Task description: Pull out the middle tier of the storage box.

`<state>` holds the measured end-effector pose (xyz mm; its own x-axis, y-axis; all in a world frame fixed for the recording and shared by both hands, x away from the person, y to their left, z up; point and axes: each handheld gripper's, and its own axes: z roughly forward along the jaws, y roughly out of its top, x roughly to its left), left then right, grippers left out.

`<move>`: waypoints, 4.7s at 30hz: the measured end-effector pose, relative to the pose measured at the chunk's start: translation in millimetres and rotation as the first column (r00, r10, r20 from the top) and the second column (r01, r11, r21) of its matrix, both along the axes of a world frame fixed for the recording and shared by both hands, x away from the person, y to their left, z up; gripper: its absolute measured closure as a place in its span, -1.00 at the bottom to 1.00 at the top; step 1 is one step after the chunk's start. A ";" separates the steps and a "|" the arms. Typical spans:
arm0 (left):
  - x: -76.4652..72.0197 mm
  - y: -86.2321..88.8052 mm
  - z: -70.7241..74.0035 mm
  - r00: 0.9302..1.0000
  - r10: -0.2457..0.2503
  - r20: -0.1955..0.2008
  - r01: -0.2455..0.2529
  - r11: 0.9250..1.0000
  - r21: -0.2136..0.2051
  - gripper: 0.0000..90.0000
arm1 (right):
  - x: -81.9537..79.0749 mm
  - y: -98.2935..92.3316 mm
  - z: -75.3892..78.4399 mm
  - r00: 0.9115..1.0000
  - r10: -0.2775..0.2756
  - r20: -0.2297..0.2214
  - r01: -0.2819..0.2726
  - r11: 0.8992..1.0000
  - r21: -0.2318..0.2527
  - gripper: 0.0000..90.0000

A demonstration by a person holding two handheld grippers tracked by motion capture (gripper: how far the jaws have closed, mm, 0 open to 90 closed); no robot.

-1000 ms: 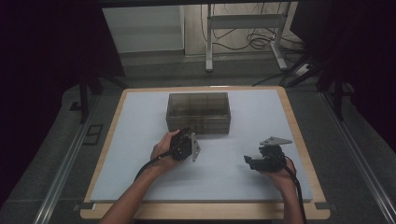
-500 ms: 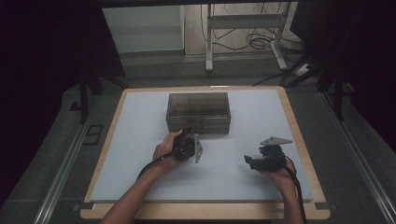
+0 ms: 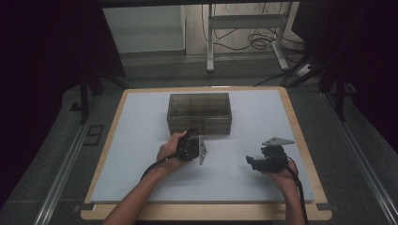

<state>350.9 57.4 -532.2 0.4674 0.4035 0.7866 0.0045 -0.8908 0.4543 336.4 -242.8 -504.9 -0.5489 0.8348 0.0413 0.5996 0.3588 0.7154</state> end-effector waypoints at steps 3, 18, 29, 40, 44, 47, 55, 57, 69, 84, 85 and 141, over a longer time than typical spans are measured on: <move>-0.3 -1.2 -0.5 1.000 -0.001 0.006 0.001 1.000 0.003 0.15 | 0.0 -0.1 -0.3 1.000 0.001 0.000 -0.001 1.000 -0.001 -0.46; 5.7 -5.3 -4.2 1.000 0.012 0.021 -0.012 1.000 0.005 0.22 | 0.3 0.2 -0.9 1.000 0.002 -0.001 -0.002 1.000 -0.004 -0.46; 10.4 -11.8 -7.6 0.998 0.026 0.058 -0.030 0.998 0.056 0.34 | 0.1 -1.3 -0.3 1.000 -0.002 0.002 0.002 1.000 -0.005 -0.46; 13.3 -11.2 -8.9 0.997 0.028 0.066 -0.032 0.998 0.058 0.44 | 0.3 -0.6 -0.8 1.000 -0.001 0.001 0.001 1.000 -0.008 -0.46; 14.1 -11.9 -9.1 0.997 0.029 0.076 -0.034 0.998 0.061 0.48 | 0.2 -0.5 -0.7 1.000 0.000 0.001 0.000 1.000 -0.007 -0.46; 15.3 -11.7 -10.3 0.997 0.035 0.074 -0.040 0.997 0.064 0.50 | 0.0 -0.5 -0.4 1.000 0.004 0.003 -0.004 1.000 -0.006 -0.46; 15.4 -13.0 -12.8 0.994 0.039 0.102 -0.047 0.996 0.078 0.56 | -0.3 -1.2 0.2 1.000 0.002 0.005 -0.002 1.000 -0.003 -0.46; 15.9 -12.5 -11.4 0.993 0.043 0.105 -0.051 0.996 0.073 0.63 | -0.5 -1.2 0.3 1.000 0.001 0.005 -0.001 1.000 -0.003 -0.46; 15.3 -14.2 -12.8 0.991 0.055 0.123 -0.065 0.995 0.079 0.75 | -0.7 -1.0 0.7 1.000 0.009 0.009 -0.009 1.000 -0.002 -0.46; 14.7 -16.0 -14.1 0.988 0.071 0.135 -0.085 0.991 0.099 0.78 | -1.0 -1.1 1.4 1.000 0.017 0.017 -0.017 1.000 -0.003 -0.46; 14.7 -15.8 -14.3 0.988 0.072 0.136 -0.086 0.991 0.101 0.79 | -1.0 -1.0 1.4 1.000 0.017 0.016 -0.017 1.000 -0.002 -0.46; -4.6 -16.5 -14.3 0.988 0.038 0.152 -0.060 0.987 0.147 0.81 | -0.9 -3.7 1.4 1.000 0.010 0.021 -0.010 1.000 0.001 -0.46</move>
